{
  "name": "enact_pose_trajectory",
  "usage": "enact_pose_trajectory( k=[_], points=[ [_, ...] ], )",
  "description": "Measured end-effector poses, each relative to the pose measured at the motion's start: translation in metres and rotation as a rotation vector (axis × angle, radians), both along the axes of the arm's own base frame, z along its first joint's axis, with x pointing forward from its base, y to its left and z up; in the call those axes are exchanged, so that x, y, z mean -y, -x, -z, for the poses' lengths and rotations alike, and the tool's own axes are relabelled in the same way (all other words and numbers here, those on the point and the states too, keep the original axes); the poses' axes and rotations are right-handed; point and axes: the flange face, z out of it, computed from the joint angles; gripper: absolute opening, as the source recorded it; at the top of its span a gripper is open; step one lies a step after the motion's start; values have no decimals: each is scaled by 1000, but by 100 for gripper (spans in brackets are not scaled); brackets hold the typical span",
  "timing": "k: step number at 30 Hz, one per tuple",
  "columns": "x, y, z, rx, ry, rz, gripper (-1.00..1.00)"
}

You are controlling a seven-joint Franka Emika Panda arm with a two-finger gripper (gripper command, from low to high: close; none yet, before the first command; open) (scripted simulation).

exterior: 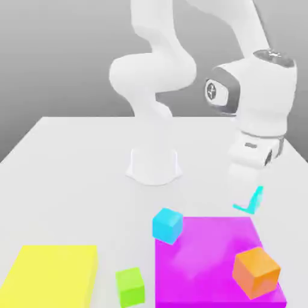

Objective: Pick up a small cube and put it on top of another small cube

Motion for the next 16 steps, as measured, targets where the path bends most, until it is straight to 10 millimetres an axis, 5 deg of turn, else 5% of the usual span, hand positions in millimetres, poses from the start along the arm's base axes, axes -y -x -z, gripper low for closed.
enact_pose_trajectory(
  k=[7, 12, 13, 16],
  points=[
    [112, -11, -37, -3, -10, 362, -100],
    [125, -11, 11, -3, -11, 406, -100],
    [126, -11, 19, -3, -11, 407, 100],
    [126, -11, 19, -3, -11, 407, 100]
  ],
)
